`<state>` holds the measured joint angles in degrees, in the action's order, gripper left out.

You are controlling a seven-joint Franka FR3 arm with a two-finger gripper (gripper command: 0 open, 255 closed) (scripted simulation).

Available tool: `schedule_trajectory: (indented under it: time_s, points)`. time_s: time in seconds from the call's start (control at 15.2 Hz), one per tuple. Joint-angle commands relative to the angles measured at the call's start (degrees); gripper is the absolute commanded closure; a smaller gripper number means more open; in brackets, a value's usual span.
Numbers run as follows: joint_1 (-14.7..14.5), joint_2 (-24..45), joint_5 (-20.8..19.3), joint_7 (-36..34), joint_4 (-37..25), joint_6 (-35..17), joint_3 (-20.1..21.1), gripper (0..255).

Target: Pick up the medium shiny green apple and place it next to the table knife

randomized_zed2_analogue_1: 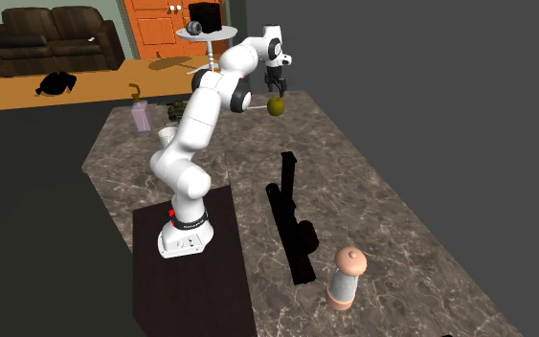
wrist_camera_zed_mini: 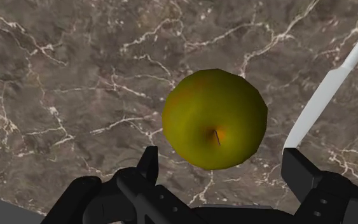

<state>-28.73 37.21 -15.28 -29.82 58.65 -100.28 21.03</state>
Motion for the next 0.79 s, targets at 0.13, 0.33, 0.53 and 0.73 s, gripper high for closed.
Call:
schedule_trajectory:
  time_s: [0.13,0.33,0.53,0.73]
  points:
    - [-1.4,0.9,-0.1,0.6,-7.5,6.4,-0.1,0]
    - [-2.0,1.5,-0.3,0.8,-10.2,8.4,-0.2,0]
    - [-2.0,1.6,-0.3,0.8,-10.2,8.4,-0.2,0]
    - [-2.0,1.6,-0.3,0.8,-10.2,8.4,-0.2,0]
